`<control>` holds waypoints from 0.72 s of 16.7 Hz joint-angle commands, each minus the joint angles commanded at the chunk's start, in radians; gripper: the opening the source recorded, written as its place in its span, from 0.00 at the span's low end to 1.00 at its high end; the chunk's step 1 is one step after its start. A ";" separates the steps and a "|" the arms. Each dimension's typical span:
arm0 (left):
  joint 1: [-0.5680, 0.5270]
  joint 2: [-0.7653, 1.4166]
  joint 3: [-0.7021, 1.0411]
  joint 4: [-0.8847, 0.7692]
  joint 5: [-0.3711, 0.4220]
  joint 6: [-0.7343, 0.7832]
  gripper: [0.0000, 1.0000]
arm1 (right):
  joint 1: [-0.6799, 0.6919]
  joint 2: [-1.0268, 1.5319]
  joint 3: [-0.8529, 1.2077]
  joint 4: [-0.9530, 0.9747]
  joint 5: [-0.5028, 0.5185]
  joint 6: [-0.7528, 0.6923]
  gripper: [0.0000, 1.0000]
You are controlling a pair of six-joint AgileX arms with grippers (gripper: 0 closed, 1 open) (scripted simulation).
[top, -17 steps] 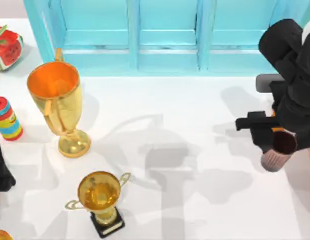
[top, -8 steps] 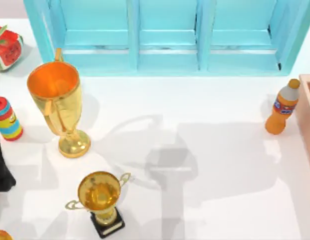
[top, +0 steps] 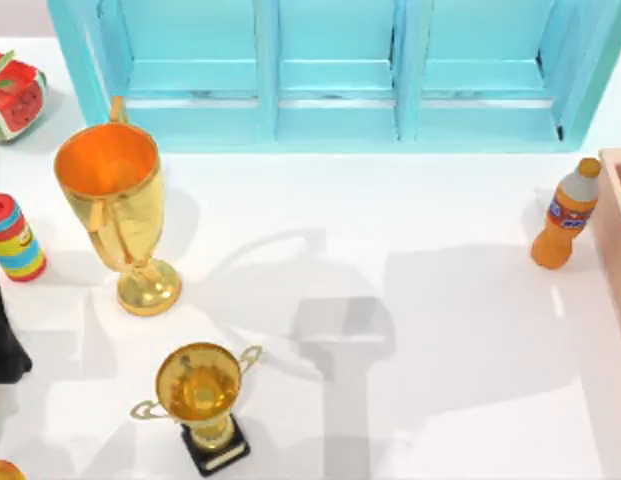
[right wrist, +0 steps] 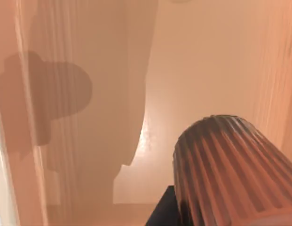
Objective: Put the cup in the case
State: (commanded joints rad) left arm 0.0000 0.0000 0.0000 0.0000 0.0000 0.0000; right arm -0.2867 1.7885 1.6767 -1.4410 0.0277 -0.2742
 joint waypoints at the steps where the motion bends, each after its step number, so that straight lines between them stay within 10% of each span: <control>1: 0.000 0.000 0.000 0.000 0.000 0.000 1.00 | 0.000 0.000 -0.003 0.003 0.000 0.000 0.00; 12: 0.000 0.000 0.000 0.000 0.000 0.000 1.00 | -0.004 -0.002 -0.258 0.256 -0.001 -0.003 0.00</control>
State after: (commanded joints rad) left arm 0.0000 0.0000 0.0000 0.0000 0.0000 0.0000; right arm -0.2911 1.7861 1.4183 -1.1854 0.0263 -0.2777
